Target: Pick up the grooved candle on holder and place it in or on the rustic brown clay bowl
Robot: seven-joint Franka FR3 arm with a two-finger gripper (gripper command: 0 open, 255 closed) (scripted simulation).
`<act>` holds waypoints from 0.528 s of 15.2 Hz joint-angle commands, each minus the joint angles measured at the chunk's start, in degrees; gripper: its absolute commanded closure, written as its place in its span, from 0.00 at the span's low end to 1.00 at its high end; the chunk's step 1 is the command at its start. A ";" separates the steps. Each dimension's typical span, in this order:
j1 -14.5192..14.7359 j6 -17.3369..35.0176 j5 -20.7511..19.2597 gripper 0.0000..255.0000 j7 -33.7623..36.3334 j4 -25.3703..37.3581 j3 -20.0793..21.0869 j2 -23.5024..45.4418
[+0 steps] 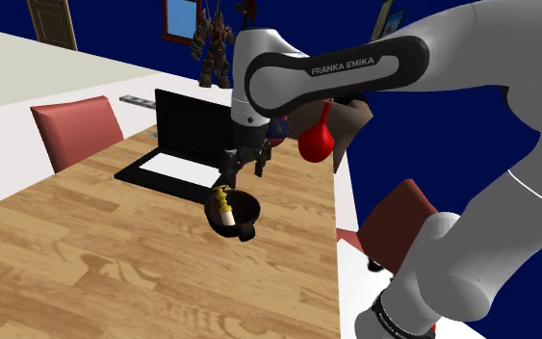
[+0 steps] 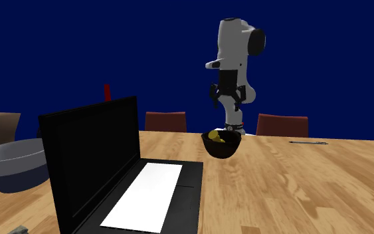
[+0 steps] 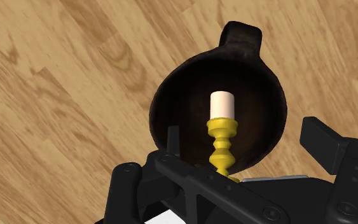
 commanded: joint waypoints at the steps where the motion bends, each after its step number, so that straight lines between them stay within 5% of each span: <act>1: -0.02 -3.54 0.04 0.00 -0.06 2.97 -0.07 -0.53; 8: -0.03 -5.06 0.03 0.00 -0.06 4.39 -0.10 -0.63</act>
